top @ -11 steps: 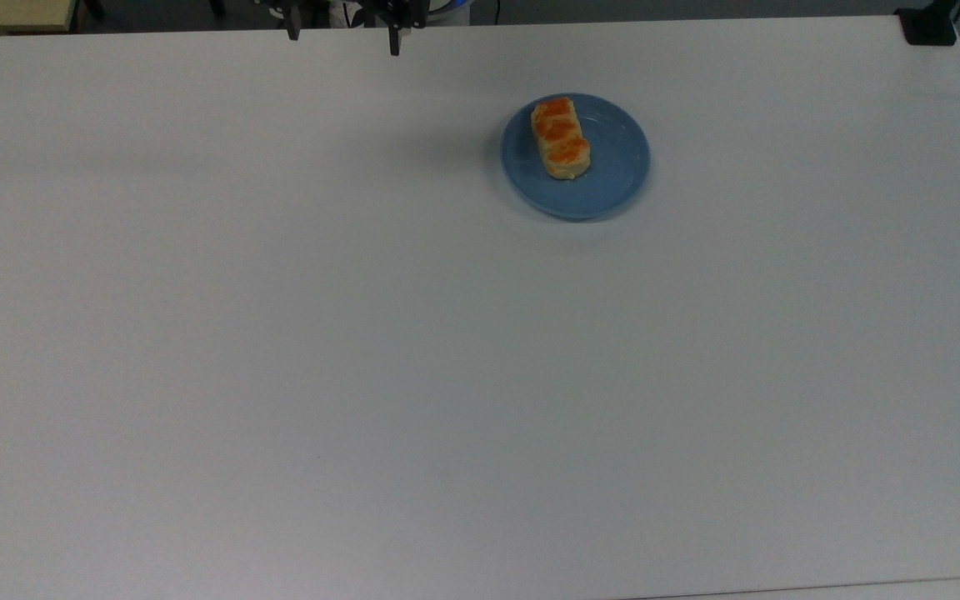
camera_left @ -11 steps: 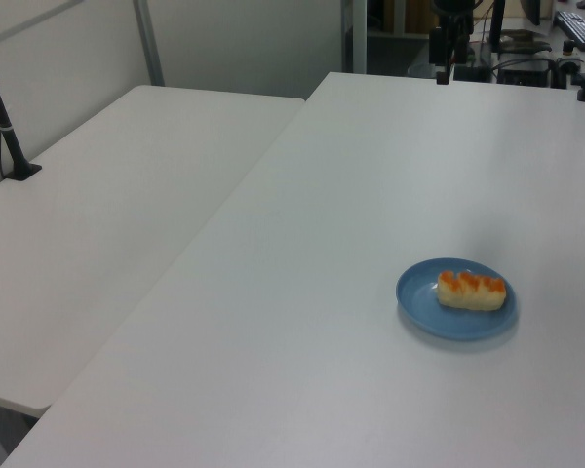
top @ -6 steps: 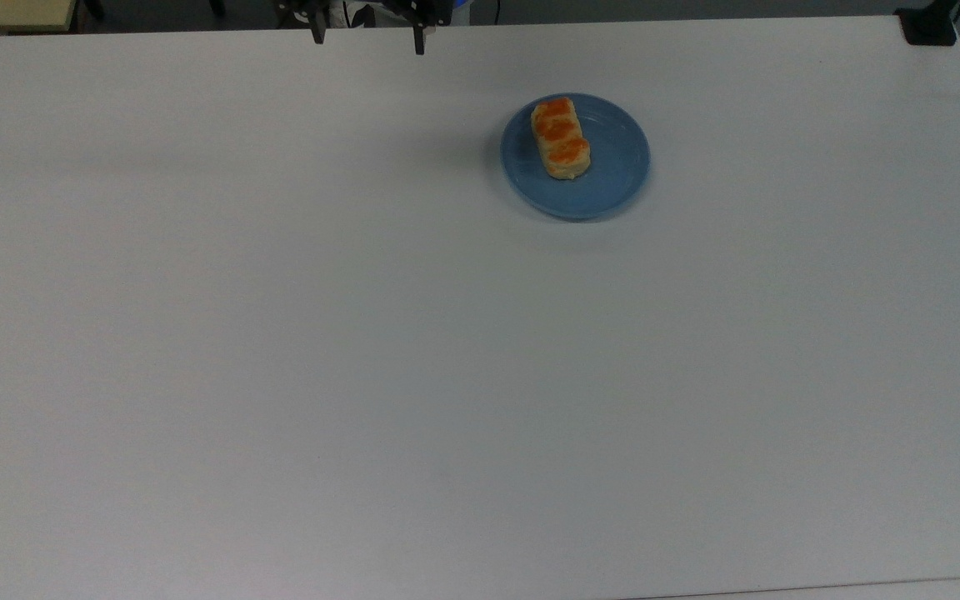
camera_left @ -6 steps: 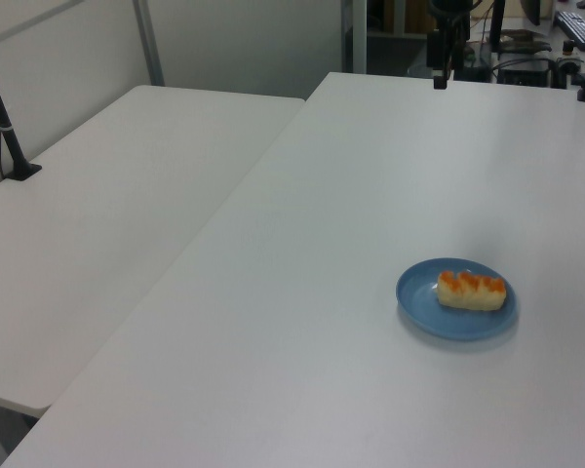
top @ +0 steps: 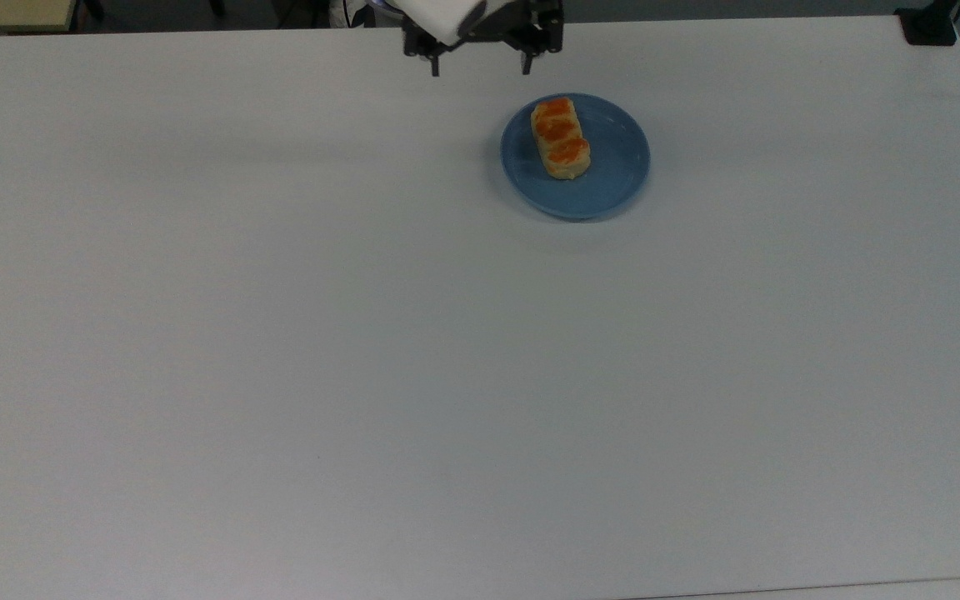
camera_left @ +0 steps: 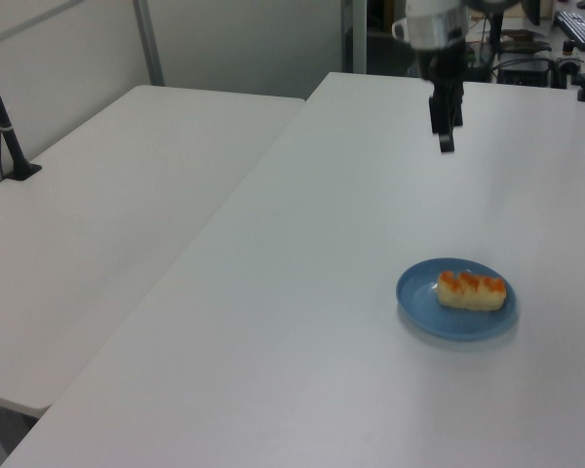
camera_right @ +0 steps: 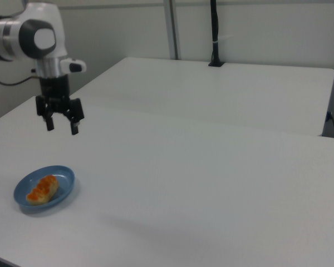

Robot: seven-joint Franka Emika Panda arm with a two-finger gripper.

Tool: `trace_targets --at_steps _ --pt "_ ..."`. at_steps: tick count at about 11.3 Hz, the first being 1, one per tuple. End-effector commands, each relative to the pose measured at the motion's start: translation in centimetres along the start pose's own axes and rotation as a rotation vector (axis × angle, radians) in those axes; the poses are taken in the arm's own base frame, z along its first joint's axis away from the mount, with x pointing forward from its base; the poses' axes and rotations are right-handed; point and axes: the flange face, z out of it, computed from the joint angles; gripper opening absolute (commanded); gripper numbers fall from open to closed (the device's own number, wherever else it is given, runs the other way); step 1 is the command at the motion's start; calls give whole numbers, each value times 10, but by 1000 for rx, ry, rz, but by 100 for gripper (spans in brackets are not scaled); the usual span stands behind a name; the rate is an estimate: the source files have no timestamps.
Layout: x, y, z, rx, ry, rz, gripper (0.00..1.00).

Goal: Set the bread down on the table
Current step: 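Move the gripper over the bread roll and lower it to grasp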

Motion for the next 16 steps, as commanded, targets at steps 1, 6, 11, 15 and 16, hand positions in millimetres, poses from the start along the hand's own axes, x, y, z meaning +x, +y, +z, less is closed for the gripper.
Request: trace_targets --at_steps 1,6,11,15,16 --pt "-15 -76 81 -51 6 -31 100" --pt "-17 -123 156 -129 -43 -71 100" --pt "-14 -146 209 -186 -78 -97 88" --pt "-8 -154 211 -184 -43 -92 46" --pt "-8 -156 208 -183 -37 -93 43"
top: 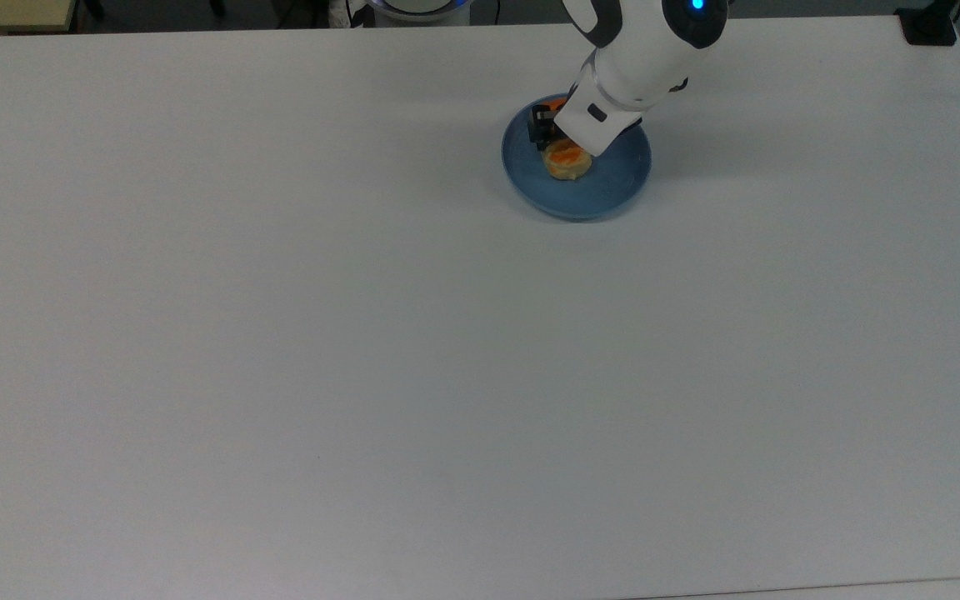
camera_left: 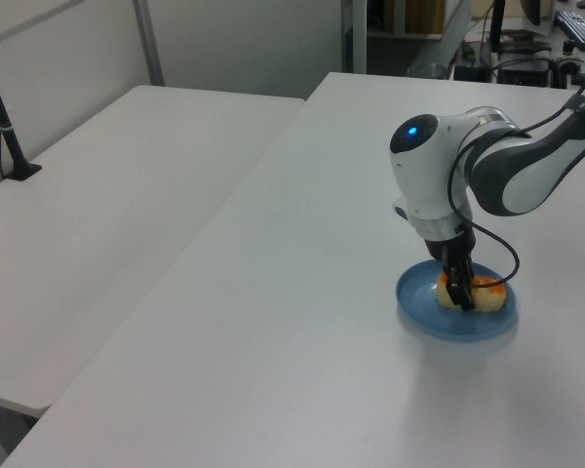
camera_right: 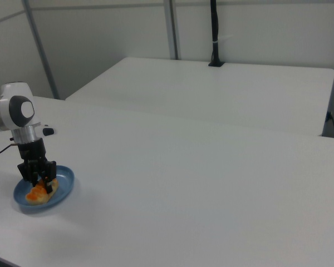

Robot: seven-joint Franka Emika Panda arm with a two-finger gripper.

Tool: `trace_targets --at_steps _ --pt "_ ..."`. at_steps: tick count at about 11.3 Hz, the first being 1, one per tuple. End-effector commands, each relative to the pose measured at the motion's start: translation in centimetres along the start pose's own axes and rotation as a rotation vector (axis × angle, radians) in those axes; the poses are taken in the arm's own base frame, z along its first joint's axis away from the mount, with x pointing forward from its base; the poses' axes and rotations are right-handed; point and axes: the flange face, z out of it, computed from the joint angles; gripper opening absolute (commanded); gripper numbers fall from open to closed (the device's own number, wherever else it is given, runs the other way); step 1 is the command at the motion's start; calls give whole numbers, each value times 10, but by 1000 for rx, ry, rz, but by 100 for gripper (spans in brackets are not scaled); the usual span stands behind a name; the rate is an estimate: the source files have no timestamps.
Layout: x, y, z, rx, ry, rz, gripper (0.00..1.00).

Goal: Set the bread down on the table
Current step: 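Lift the bread roll off the blue plate and carry it beside the plate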

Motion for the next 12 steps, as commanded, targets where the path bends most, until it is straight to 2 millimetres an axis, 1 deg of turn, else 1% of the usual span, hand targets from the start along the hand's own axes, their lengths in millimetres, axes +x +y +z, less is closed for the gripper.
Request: trace_targets --at_steps 1,3,5,6,7,8,9,10,11,12 --pt "-1 -8 -22 -5 63 8 43" --pt "6 5 -60 25 121 34 43" --pt "13 32 -80 30 124 45 43" --pt "14 54 -80 20 100 10 43" --pt "15 78 -74 12 67 -23 43" --pt "12 110 -70 5 23 -38 43" --pt "9 134 -50 5 -41 -66 43" --pt "10 158 -37 10 -60 -51 43" --pt "12 185 -31 19 -65 -23 44" --pt "13 204 -27 27 -65 -15 45"
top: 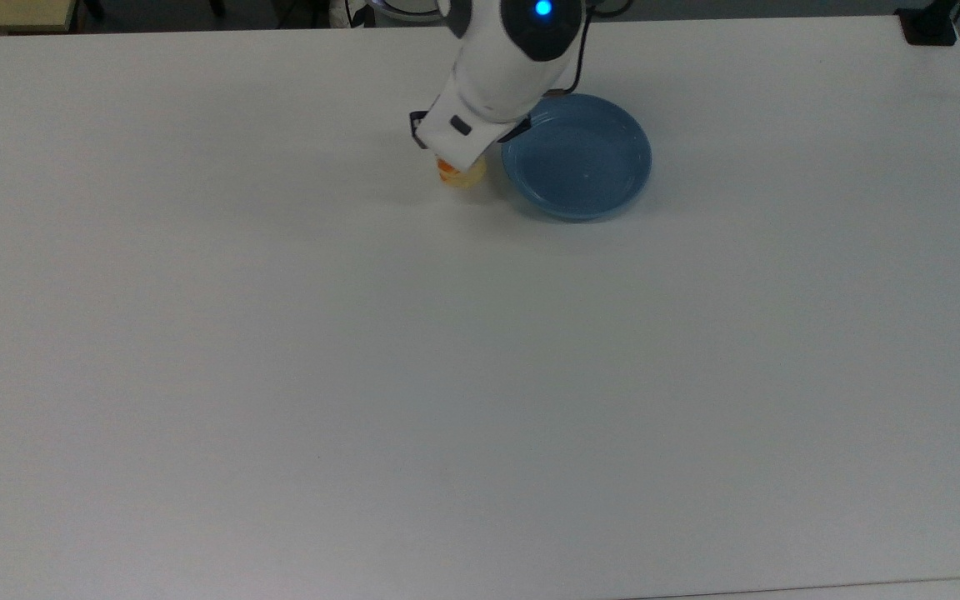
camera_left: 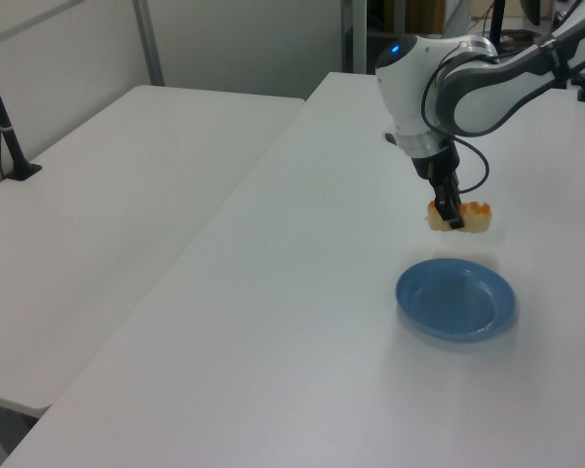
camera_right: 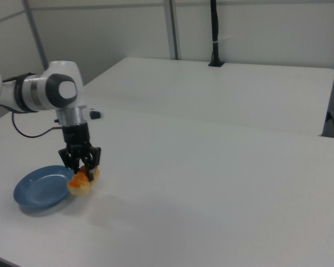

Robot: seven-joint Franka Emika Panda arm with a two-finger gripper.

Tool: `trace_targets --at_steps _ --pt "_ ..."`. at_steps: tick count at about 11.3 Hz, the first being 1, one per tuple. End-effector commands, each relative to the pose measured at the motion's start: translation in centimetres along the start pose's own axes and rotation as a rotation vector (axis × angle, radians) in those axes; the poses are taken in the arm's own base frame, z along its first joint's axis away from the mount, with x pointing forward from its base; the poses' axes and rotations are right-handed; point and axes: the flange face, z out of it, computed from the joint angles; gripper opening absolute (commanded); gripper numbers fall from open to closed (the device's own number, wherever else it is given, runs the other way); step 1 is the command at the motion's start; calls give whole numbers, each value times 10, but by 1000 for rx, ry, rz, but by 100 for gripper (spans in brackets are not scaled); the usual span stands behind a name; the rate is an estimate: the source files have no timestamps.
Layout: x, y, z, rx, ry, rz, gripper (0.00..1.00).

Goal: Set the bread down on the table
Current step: 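Lift the bread roll off the blue plate and carry it beside the plate, then lower the roll onto the table, open the gripper and raise it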

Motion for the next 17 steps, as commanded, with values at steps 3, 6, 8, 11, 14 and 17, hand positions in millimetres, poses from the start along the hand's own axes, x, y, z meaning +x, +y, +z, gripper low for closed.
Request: trace_targets --at_steps 3,6,8,11,14,17 --pt "-4 48 39 -6 -17 3 53" --pt "-3 48 52 -41 -30 -2 100" --pt "-7 51 40 -43 -21 3 100" --pt "-50 77 -88 12 117 76 100" --pt "-85 86 -184 94 194 106 100" --pt "-86 111 -198 123 234 151 100"
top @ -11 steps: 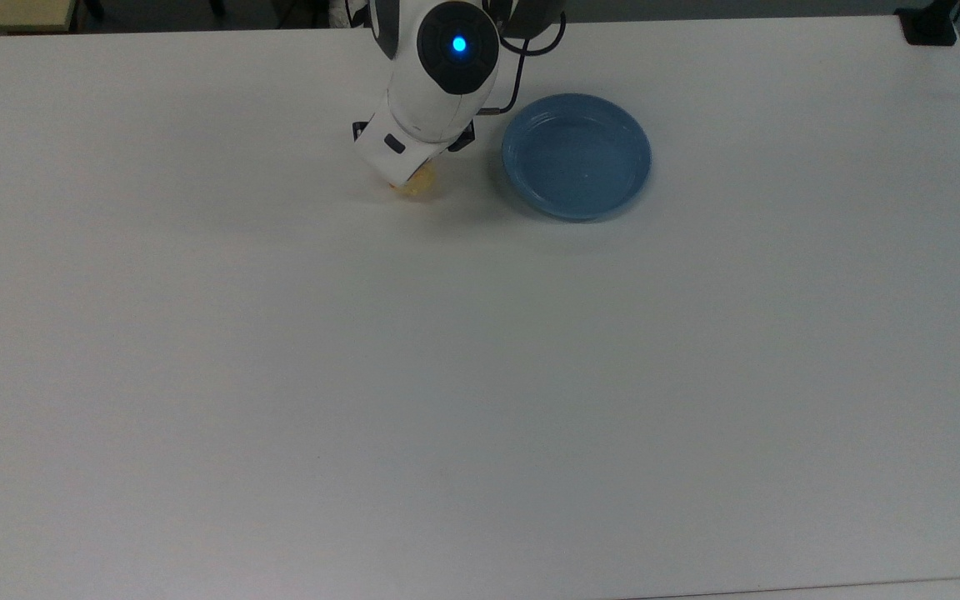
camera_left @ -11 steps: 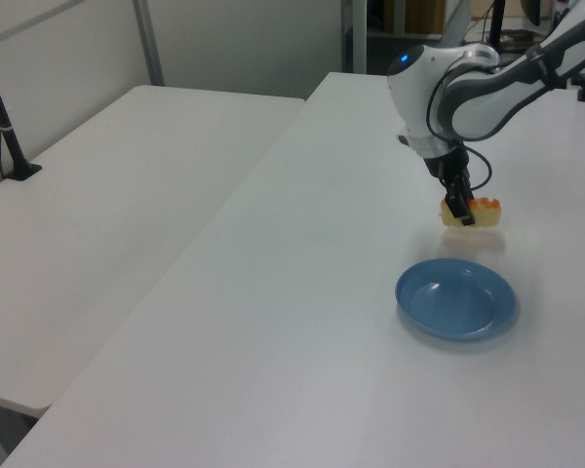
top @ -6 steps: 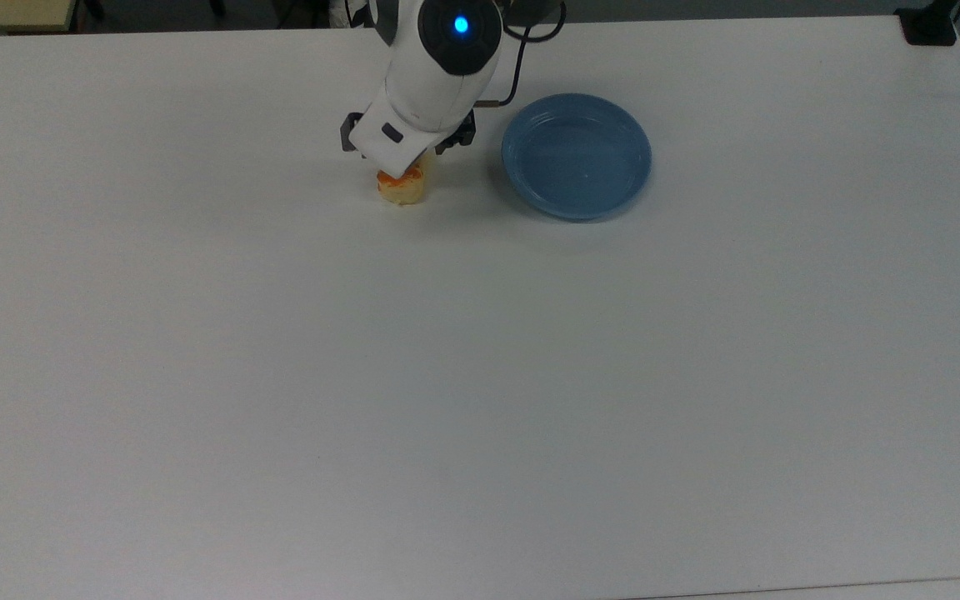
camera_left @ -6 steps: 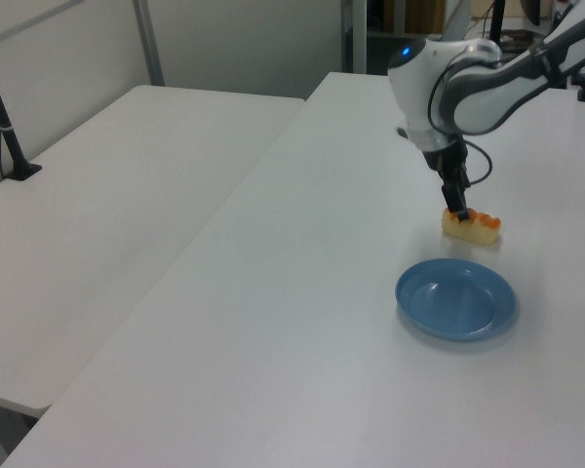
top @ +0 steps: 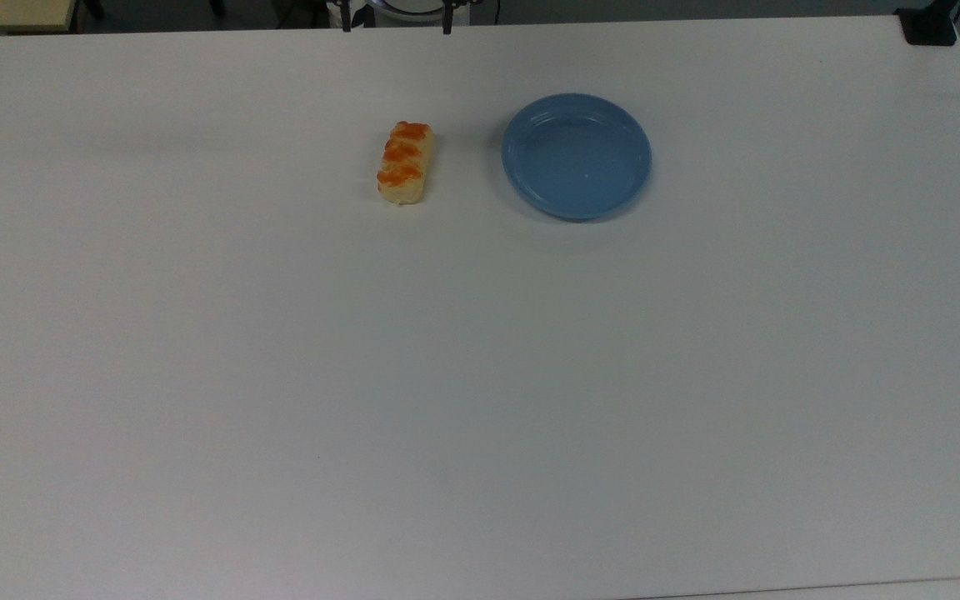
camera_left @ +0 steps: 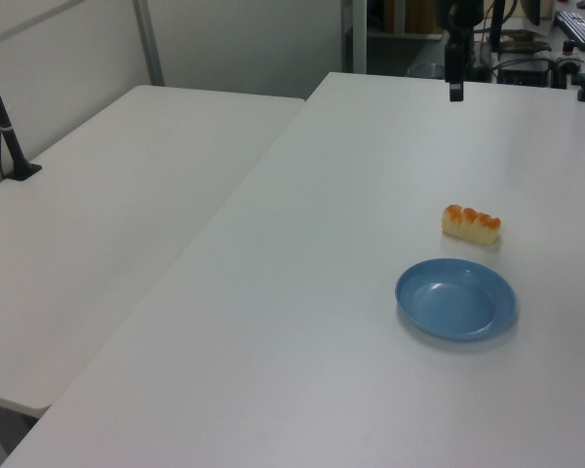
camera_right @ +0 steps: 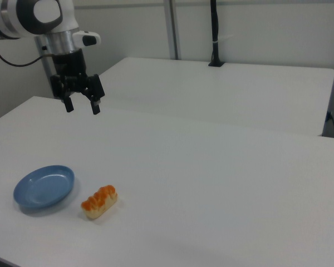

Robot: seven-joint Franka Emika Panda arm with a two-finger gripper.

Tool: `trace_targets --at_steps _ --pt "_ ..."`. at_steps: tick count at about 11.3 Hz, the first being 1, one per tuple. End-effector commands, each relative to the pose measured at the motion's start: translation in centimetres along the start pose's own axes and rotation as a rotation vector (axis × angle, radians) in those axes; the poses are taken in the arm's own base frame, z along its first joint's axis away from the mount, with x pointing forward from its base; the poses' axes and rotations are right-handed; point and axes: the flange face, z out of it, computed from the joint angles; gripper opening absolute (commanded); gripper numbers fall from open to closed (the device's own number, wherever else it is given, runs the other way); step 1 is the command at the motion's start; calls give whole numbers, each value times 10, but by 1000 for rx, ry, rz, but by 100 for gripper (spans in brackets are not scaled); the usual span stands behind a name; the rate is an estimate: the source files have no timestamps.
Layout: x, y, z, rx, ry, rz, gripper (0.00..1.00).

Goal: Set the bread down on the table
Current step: 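Lower the roll onto the table, open the gripper and raise it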

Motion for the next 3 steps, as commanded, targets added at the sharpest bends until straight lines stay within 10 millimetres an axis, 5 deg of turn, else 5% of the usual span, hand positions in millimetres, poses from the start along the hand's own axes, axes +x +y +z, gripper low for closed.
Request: trace_targets --at_steps 1,3 --pt "11 13 0 29 -4 31 100" --pt "11 13 1 29 -4 31 100"
